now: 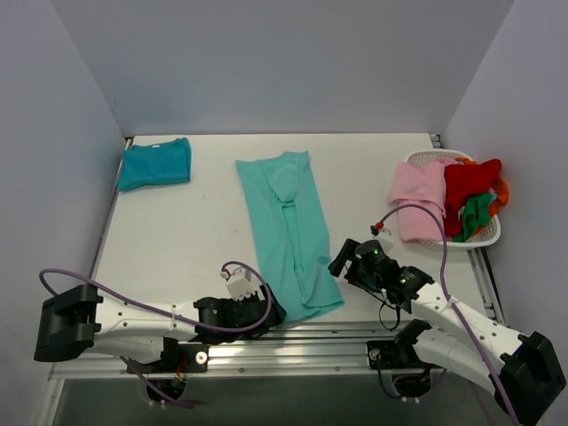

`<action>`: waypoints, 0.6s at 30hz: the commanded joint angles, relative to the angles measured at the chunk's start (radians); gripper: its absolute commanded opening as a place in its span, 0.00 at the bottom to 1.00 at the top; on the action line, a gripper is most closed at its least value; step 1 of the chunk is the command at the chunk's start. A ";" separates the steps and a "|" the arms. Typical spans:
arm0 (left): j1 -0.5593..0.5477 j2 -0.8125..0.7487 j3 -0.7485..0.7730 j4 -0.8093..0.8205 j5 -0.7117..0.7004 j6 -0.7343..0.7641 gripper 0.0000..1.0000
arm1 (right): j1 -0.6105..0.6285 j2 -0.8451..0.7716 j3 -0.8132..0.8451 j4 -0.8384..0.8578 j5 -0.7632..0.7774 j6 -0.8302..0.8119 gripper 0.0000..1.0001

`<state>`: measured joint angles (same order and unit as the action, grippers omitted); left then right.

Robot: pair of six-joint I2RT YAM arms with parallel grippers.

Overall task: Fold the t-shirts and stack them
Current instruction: Fold the tshirt

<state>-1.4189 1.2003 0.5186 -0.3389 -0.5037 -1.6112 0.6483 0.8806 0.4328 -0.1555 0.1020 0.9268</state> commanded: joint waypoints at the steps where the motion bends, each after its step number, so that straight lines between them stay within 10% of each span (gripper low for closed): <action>1: -0.005 -0.091 0.053 -0.116 -0.122 -0.003 0.84 | -0.004 -0.014 0.003 -0.018 0.007 0.000 0.75; 18: -0.002 0.083 -0.002 0.063 -0.119 -0.038 0.84 | -0.004 -0.005 -0.009 -0.015 0.001 -0.003 0.74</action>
<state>-1.4193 1.2495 0.5301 -0.3626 -0.6216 -1.6306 0.6483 0.8814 0.4328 -0.1539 0.0967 0.9264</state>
